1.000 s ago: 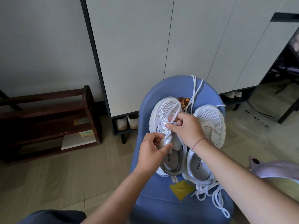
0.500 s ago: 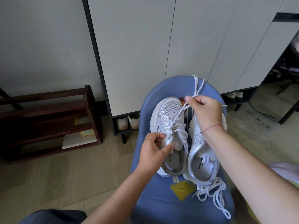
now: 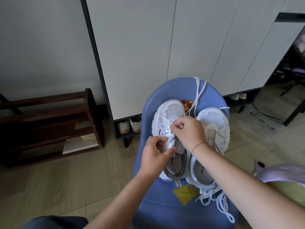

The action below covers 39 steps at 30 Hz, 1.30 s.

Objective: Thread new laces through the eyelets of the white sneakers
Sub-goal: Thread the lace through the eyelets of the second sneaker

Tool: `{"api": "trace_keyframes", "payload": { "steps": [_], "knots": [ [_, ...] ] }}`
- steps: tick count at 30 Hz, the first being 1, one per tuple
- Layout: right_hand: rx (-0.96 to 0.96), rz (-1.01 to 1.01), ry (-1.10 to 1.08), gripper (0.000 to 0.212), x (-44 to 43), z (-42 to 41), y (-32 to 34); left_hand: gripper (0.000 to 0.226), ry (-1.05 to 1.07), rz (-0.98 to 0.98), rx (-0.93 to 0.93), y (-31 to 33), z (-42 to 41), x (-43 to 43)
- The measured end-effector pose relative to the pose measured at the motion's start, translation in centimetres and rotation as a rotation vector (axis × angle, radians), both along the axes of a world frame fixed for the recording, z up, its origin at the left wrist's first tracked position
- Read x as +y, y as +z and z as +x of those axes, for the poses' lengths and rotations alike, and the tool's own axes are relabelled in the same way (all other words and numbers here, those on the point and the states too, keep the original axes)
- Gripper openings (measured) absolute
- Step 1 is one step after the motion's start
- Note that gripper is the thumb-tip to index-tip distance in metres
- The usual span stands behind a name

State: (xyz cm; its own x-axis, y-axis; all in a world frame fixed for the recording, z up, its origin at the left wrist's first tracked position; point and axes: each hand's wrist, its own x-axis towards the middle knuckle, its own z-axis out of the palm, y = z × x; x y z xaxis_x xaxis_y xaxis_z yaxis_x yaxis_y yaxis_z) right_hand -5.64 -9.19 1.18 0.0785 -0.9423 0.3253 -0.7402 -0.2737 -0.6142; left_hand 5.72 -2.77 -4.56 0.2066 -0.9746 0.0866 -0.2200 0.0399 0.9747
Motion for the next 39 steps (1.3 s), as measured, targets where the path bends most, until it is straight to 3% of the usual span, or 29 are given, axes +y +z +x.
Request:
{"api": "trace_keyframes", "payload": {
  "steps": [5,8,13,21,31,39],
  "knots": [
    [-0.217,-0.033,-0.115,0.015,-2.2,-0.9,3.5,0.029,-0.004,0.003,0.011,0.1,0.0,0.1],
    [-0.139,0.039,-0.026,0.025,-2.3,-1.4,4.2,0.029,-0.004,0.004,0.008,0.1,0.0,0.1],
    [-0.118,0.133,0.016,0.016,0.1,-0.9,0.6,0.030,-0.005,-0.013,0.003,0.3,-0.1,0.1],
    [0.027,0.001,-0.020,0.022,0.2,0.1,0.1,0.029,-0.005,-0.015,-0.011,0.2,-0.1,0.1],
    [-0.574,-0.163,-0.178,0.018,-3.4,-2.3,5.5,0.029,-0.010,-0.003,0.012,0.2,0.0,0.3],
    [-0.194,0.193,0.032,0.021,0.5,-1.0,0.2,0.028,-0.001,-0.010,-0.013,0.2,-0.1,0.2]
  ]
}}
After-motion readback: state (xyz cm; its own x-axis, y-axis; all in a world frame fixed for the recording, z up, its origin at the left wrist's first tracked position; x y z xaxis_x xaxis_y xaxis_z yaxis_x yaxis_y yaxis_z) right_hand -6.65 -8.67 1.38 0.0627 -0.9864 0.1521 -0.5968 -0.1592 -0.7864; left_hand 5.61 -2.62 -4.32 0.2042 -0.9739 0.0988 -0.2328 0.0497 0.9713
